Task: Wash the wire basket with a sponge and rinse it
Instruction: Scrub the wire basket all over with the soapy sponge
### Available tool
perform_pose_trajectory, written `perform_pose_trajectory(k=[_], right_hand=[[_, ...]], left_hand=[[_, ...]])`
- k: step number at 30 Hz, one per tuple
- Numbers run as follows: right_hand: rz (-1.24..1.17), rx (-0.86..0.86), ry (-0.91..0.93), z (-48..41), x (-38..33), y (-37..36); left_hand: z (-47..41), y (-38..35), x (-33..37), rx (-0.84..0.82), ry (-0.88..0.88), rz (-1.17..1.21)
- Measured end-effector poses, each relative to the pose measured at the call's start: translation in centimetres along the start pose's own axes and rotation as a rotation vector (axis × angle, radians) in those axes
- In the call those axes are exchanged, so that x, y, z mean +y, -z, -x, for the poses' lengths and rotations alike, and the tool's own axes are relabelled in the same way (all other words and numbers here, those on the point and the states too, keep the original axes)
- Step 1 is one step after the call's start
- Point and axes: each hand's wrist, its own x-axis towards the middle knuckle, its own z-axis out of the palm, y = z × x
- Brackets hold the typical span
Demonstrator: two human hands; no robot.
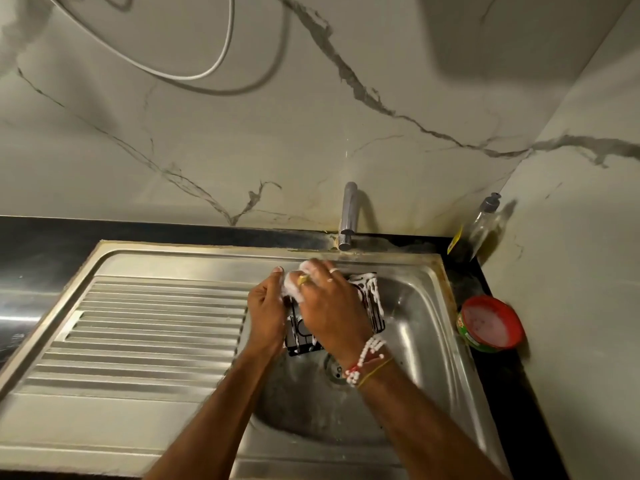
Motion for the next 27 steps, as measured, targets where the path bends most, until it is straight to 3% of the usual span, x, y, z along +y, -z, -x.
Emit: perform_pose_trajectory(k=[4, 8, 13, 16, 18, 20, 24, 27], right_hand=[[0.011, 0.027, 0.005, -0.1, -0.3, 0.1], [-0.011, 0.039, -0.190, 0.1, 4.0, 1.8], [-0.223, 0.024, -0.483, 0.9, 7.9, 2.2], [-0.580, -0.017, -0.629, 1.2, 7.5, 1.6], [-0.820, 0.018, -0.635, 1.3, 6.9, 1.1], [-0.910, -0.005, -0.644, 1.1, 6.9, 0.8], [-0.814, -0.235, -0.624, 0.2, 7.2, 1.0], [-0.764, -0.236, -0.568, -0.7, 7.3, 1.7]], left_hand=[[0.0, 0.5, 0.0, 0.052, 0.041, 0.009], [0.1, 1.2, 0.9, 0.149, 0.158, 0.045], [-0.5, 1.9, 1.2, 0.214, 0.224, 0.131], [-1.2, 2.6, 1.3, 0.195, 0.311, 0.232], [-1.3, 3.0, 1.1, 0.177, 0.380, 0.273], [-1.0, 3.2, 0.7, 0.164, 0.427, 0.303], [-0.3, 3.6, 0.0, 0.141, 0.449, 0.378], [-0.2, 3.5, 0.3, 0.069, 0.323, 0.129]])
